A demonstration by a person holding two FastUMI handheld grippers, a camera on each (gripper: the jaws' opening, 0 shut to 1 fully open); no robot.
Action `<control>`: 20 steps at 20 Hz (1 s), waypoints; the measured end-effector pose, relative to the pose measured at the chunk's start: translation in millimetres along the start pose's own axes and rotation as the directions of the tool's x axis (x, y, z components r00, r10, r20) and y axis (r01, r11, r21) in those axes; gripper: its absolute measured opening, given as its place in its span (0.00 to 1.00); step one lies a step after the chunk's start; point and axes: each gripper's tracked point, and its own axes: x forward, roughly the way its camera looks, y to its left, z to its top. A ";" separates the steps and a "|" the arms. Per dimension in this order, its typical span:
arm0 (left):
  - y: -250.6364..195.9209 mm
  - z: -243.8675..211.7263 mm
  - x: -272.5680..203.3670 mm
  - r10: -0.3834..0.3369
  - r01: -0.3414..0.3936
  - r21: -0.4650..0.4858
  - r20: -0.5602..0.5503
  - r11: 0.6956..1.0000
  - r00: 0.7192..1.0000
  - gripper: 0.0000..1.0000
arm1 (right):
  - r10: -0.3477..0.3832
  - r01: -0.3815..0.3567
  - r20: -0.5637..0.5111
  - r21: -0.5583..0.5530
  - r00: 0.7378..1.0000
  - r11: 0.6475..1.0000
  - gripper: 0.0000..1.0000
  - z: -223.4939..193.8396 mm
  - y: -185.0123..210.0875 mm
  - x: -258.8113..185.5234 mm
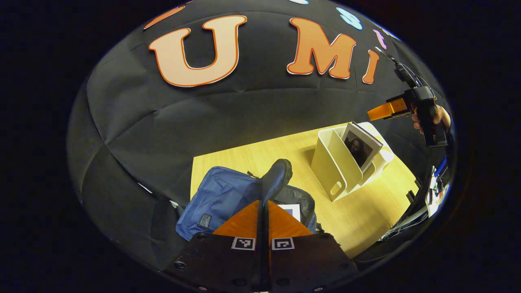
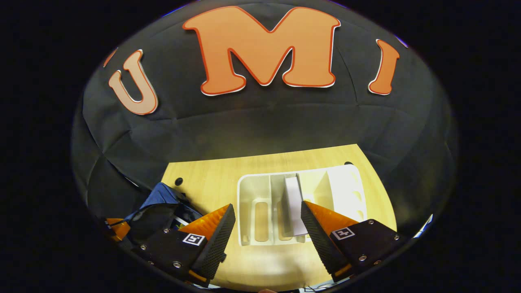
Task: Open the schoolbag, grab two books from the bookshelf and put them into the schoolbag.
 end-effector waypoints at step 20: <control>16.6 -13.8 -4.2 -0.049 0.047 -0.109 -0.018 0.993 0.999 0.01 | -0.117 0.079 -0.502 -0.096 0.857 0.992 0.72 -100.0 -52.6 129.3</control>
